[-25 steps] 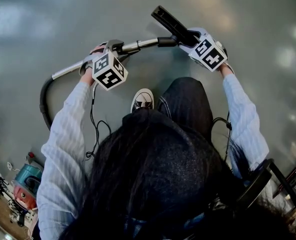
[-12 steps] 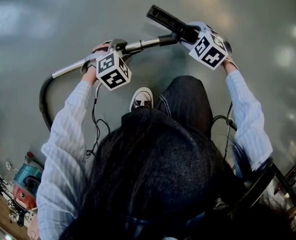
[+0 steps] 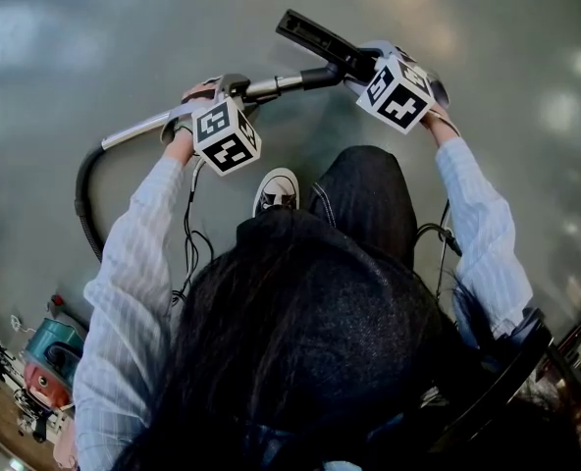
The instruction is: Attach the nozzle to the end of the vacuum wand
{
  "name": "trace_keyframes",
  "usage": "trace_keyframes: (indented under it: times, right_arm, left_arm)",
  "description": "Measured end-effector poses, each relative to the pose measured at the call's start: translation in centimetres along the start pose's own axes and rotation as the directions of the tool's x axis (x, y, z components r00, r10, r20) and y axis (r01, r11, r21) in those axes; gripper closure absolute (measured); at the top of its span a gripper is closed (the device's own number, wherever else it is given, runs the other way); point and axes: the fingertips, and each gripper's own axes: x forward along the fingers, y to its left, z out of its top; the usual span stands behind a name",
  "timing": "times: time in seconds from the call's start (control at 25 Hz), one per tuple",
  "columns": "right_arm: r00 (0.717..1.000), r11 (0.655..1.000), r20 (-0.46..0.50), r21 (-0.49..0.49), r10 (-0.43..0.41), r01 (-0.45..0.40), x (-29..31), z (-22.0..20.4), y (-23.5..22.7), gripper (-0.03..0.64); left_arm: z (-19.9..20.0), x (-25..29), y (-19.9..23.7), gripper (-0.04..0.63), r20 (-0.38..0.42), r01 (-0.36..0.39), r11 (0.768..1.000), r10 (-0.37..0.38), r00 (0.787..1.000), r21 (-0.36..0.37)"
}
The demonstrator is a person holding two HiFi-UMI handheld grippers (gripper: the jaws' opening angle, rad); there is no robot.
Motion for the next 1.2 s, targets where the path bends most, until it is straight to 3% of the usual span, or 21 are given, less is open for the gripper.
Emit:
trace_keyframes:
  times: [0.08,0.16,0.24,0.32,0.36,0.44,0.6,0.72,0.88,0.96,1.08,1.2]
  right_arm:
    - [1.000,1.000,-0.013,0.003,-0.003,0.003,0.5,-0.8,0.3,0.357]
    - [0.999,1.000,-0.033,0.006,-0.010,0.011,1.5,-1.7,0.8,0.357]
    - [0.999,0.999,-0.047,0.044,-0.003,0.005,2.7,-2.6,1.1,0.358]
    - [1.000,0.986,0.005,0.169,0.002,-0.003,3.3,-2.4,1.1,0.371]
    - [0.999,0.970,0.046,0.245,-0.004,-0.008,3.4,-2.0,1.0,0.394]
    - [0.996,0.943,0.094,0.333,-0.011,-0.021,3.4,-1.3,0.7,0.402]
    - [0.996,0.952,0.086,0.306,0.005,-0.031,2.7,-1.2,0.9,0.402]
    - [0.993,0.945,0.119,0.323,0.005,-0.044,1.1,-1.3,0.7,0.402]
    - [0.968,0.883,0.249,0.462,-0.042,-0.081,-1.0,-1.2,-0.1,0.402]
    - [0.949,0.848,0.305,0.521,-0.082,-0.094,-2.0,-1.2,-0.6,0.402]
    - [0.922,0.803,0.364,0.585,-0.132,-0.116,-3.3,-0.8,-0.9,0.402]
    - [0.898,0.746,0.407,0.647,-0.168,-0.154,-4.4,-0.1,-0.2,0.403]
  left_arm:
    - [0.0,0.5,-0.5,0.396,-0.002,0.007,1.000,-0.007,1.000,-0.006]
    - [0.2,0.8,-0.7,0.396,0.026,0.017,0.998,-0.015,1.000,-0.064]
    - [1.1,0.7,-0.1,0.410,0.099,0.033,0.978,-0.013,0.995,-0.204]
    - [2.0,0.6,1.2,0.454,0.158,0.043,0.942,0.011,0.987,-0.334]
    - [2.1,0.8,1.5,0.462,0.166,0.044,0.930,0.018,0.986,-0.365]
    - [1.8,1.3,1.4,0.462,0.156,0.041,0.930,0.018,0.988,-0.365]
    - [1.7,1.1,-0.2,0.462,0.138,0.041,0.953,0.001,0.990,-0.301]
    - [2.5,0.3,0.2,0.462,0.168,0.049,0.935,0.012,0.986,-0.351]
    - [3.0,-0.8,1.6,0.462,0.221,0.055,0.891,0.052,0.974,-0.450]
    - [3.2,-1.6,2.3,0.463,0.256,0.063,0.859,0.080,0.963,-0.508]
    - [3.1,-3.6,3.5,0.496,0.304,0.064,0.780,0.165,0.938,-0.623]
    - [2.0,-6.7,4.3,0.572,0.287,0.019,0.703,0.265,0.921,-0.711]
